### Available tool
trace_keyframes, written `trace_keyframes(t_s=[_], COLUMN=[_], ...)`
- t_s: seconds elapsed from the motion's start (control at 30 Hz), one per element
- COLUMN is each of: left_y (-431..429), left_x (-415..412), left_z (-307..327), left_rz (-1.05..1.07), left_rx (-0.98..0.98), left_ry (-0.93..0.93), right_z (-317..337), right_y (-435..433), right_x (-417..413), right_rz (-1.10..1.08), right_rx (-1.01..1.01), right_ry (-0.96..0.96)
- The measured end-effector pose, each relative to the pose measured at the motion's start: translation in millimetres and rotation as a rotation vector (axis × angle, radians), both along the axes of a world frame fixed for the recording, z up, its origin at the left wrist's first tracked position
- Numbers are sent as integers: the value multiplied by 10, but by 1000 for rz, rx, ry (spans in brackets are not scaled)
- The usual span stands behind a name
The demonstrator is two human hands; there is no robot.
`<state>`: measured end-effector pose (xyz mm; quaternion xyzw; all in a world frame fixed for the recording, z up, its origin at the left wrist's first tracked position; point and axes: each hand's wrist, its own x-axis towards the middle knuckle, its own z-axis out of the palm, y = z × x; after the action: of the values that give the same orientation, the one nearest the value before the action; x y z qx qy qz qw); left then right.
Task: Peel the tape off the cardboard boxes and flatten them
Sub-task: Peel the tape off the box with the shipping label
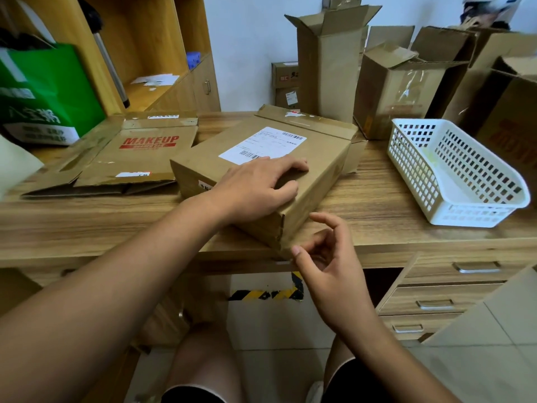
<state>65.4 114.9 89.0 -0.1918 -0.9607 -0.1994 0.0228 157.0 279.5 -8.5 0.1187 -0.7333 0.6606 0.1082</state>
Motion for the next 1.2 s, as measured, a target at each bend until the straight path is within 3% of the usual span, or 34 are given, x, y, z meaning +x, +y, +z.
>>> trace_keyframes(t_s=[0.17,0.43,0.7,1.03,1.2], left_y=[-30,-125,-132,-66,-53], left_x=[90,278,249,137,117], left_z=[11,105,202,162,136], left_rz=[28,-106,-192,-174,-169], left_rx=[65,-146,-214,-72,-37], left_ry=[52,-17,-116,-145,-106], right_z=[95,94,91,-13,-155], right_y=[81,403,613,541,164], right_x=[-99,-223,-317,-78,268], right_rz=[-35,-94,-162,-216,-54], right_rx=[247,185,112,118,244], right_ry=[116,55,-7,142,318])
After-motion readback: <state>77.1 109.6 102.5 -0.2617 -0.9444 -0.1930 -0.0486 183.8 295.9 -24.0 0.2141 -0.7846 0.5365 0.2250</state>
